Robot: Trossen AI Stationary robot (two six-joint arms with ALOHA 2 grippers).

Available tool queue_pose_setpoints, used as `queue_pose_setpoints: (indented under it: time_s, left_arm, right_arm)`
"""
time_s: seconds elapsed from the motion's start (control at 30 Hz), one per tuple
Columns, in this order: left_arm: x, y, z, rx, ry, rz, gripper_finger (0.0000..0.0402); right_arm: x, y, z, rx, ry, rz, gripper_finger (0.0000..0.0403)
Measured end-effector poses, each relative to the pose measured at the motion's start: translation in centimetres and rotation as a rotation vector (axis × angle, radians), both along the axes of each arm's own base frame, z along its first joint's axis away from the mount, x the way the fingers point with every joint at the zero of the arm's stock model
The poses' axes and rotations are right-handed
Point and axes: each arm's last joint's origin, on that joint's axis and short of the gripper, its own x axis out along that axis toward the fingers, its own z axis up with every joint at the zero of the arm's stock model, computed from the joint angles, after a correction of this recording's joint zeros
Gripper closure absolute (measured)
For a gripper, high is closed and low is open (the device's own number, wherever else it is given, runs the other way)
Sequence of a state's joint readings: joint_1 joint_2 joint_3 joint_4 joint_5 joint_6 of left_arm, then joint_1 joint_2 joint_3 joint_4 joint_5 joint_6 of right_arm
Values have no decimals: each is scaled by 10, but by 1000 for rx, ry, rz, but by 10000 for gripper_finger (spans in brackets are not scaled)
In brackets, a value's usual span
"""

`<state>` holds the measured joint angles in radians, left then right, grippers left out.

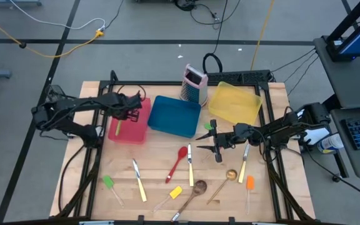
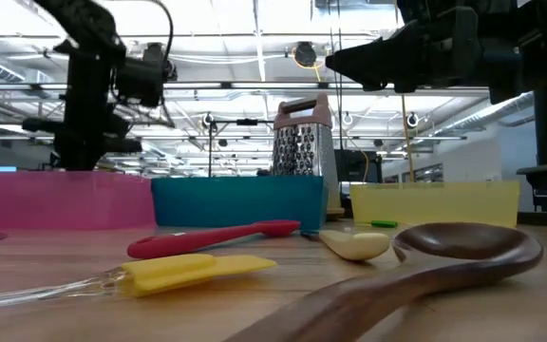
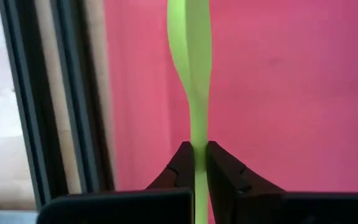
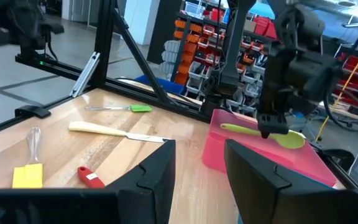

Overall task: Pick & Place Kitchen Items
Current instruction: Put the green spoon into the red bin, then put the red spoon into the red bin

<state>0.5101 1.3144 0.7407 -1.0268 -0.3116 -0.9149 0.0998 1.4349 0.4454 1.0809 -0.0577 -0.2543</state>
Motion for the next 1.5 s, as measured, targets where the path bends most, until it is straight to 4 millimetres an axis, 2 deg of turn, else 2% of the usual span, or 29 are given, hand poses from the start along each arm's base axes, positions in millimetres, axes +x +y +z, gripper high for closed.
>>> queue_pose_setpoints:
  time_s: [0.13, 0.33, 0.67, 0.8, 1.03, 1.13, 1.33, 1.5]
  left_arm:
    - [-5, 5, -17, 1, -54, 24, 375]
    - [-5, 6, -33, 9, -138, -10, 379]
    - [-8, 4, -37, 11, -127, 1, 327]
    - [-9, 3, -35, -6, -103, 7, 318]
    - [-7, 2, -8, -116, -45, 42, 325]
    - [0, 2, 7, -169, -87, 45, 324]
    - [27, -4, 41, -201, -229, -100, 325]
    - [58, -24, 77, -108, -367, -253, 325]
  right_arm:
    - [0, 0, 0, 0, 0, 0, 273]
    - [0, 0, 0, 7, 2, 0, 273]
    - [0, 0, -1, 6, 9, 0, 273]
    - [0, 0, -1, 5, 10, 0, 273]
    - [0, 0, -1, -3, 8, -1, 273]
    - [0, 0, -1, -9, 7, -2, 273]
    - [0, 0, -1, -1, 8, -2, 273]
    - [0, 0, -1, 2, 9, -3, 273]
